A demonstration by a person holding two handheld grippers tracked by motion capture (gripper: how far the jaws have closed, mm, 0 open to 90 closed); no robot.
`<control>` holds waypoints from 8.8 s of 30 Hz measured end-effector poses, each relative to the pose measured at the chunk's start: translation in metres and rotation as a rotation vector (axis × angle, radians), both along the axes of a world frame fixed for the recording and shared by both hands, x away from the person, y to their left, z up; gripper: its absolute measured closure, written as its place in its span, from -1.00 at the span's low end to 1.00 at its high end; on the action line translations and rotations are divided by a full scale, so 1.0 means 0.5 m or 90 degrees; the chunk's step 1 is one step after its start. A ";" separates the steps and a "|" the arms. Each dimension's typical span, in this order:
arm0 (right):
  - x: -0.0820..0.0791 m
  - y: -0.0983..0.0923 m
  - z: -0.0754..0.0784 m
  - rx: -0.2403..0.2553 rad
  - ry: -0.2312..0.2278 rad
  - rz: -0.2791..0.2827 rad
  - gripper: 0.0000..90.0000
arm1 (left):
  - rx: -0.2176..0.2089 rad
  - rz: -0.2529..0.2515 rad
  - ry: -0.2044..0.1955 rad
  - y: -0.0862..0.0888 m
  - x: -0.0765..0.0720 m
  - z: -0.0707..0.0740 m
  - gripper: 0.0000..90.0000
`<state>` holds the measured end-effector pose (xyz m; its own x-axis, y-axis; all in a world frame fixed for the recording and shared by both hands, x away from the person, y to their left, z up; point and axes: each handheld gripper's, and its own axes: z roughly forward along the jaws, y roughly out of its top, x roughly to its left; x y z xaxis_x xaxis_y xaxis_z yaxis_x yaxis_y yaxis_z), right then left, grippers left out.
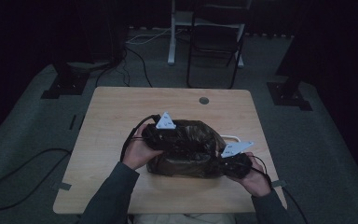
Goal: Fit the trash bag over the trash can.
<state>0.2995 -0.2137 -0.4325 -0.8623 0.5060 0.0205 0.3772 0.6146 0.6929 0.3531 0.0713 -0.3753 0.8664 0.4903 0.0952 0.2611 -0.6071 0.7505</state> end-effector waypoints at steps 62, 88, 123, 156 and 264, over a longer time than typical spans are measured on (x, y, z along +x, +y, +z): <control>0.001 0.000 -0.012 0.003 -0.004 0.001 1.00 | 0.100 -0.085 0.034 -0.105 0.043 -0.015 0.35; -0.002 0.004 -0.013 -0.005 0.000 0.013 1.00 | 0.171 -0.033 0.047 -0.114 0.078 -0.058 0.28; -0.004 0.008 -0.016 -0.015 0.006 0.029 1.00 | 0.268 -0.026 0.057 -0.137 0.084 -0.097 0.20; -0.005 0.010 -0.018 -0.021 0.010 0.035 1.00 | 0.306 -0.026 0.060 -0.138 0.085 -0.122 0.20; -0.004 -0.003 -0.007 0.030 0.005 0.002 -0.04 | 0.156 0.028 0.000 -0.043 0.056 -0.046 0.11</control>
